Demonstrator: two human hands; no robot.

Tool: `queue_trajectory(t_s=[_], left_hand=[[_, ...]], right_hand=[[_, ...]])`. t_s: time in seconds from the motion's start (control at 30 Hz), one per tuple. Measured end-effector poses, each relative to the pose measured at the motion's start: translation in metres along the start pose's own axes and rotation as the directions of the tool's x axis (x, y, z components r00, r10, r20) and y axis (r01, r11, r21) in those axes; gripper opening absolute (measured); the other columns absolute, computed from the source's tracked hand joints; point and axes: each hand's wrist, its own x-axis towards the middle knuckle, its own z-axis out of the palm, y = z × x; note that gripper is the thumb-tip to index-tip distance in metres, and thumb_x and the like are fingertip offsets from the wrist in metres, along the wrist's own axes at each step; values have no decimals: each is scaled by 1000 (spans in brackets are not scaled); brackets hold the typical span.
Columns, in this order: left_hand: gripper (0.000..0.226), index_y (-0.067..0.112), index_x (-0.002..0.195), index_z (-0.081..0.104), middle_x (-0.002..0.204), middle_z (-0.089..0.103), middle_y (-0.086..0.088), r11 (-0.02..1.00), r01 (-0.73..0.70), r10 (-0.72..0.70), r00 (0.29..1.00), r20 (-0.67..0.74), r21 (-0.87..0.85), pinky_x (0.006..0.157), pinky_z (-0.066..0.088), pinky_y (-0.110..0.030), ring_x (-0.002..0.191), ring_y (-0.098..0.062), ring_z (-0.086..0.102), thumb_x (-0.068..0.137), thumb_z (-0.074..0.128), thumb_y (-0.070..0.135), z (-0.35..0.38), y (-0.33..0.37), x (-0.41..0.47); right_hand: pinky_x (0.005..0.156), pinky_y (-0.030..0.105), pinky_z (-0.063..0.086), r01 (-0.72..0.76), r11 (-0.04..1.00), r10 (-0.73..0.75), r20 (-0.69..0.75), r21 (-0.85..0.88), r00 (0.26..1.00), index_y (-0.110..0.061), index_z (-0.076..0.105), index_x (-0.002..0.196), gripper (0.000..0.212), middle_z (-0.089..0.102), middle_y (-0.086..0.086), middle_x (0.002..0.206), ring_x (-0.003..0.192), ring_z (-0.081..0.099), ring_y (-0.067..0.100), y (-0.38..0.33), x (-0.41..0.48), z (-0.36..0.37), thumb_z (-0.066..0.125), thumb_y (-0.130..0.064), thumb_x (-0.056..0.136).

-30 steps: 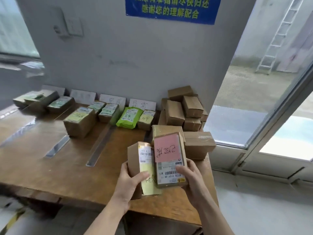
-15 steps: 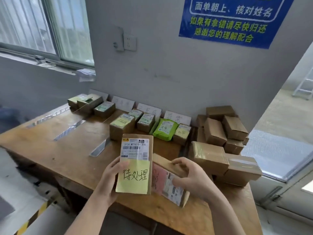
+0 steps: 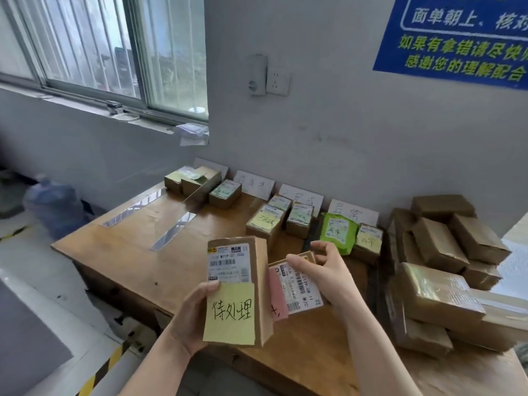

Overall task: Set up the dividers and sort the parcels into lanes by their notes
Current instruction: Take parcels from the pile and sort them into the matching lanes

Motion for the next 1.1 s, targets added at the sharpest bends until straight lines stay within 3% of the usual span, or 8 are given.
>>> queue_trajectory(t_s=[0.1,0.27,0.4,0.53,0.63,0.87,1.0,1.1], left_hand=[[71,7,112,70,105,70,-24,998,55,-56,998,-22,-27,63,61,-44,85,-38,72,51,94,34,-12,5,2],[72,9,107,74,104,69,-23,979,44,-56,997,-54,-201,62,60,-49,83,-39,71,43,97,30,-17,4,10],[81,15,119,64,112,66,-20,939,46,-86,991,-103,-341,75,57,-56,96,-40,66,46,95,31,-20,-3,35],[49,13,108,70,101,70,-20,952,49,-107,978,-178,-301,62,60,-48,83,-37,71,64,83,31,5,-2,70],[38,14,113,64,96,72,-19,969,43,-112,955,-276,-244,55,59,-41,76,-32,71,81,57,35,13,2,98],[39,16,116,62,103,74,-18,991,38,-90,892,-443,-127,69,59,-43,82,-32,72,81,64,34,1,18,149],[42,18,120,63,109,73,-17,996,51,-82,865,-495,-77,93,51,-55,97,-36,69,80,67,33,-4,25,167],[31,16,116,65,106,74,-15,994,111,-96,866,-490,1,84,55,-50,94,-34,72,88,63,30,-8,33,184]], right_hand=[[81,41,59,-79,997,78,47,12,996,-26,34,141,95,59,7,123,94,71,22,-5,12,12,84,-47,63],[84,42,54,-129,879,130,29,460,991,-21,38,142,104,66,15,117,102,67,28,10,24,12,88,-52,55],[87,48,53,-219,717,293,0,661,956,-15,47,128,82,67,18,117,103,66,31,33,33,19,58,-70,68],[72,42,60,-245,796,247,74,553,966,-18,56,125,64,73,11,110,98,71,31,44,50,39,75,-40,68],[80,46,60,-214,834,226,39,508,973,-23,52,124,63,70,10,115,99,71,31,46,78,41,81,-28,68],[92,46,56,-212,960,251,-220,185,943,-14,29,145,69,59,9,130,113,62,26,62,167,28,69,-20,89],[93,45,54,-298,954,294,-270,25,917,-11,30,146,65,52,14,138,117,58,29,75,202,39,62,-29,92],[99,41,44,-366,927,332,-281,-78,900,-10,29,150,58,37,17,146,125,47,34,85,220,47,48,-29,98]])
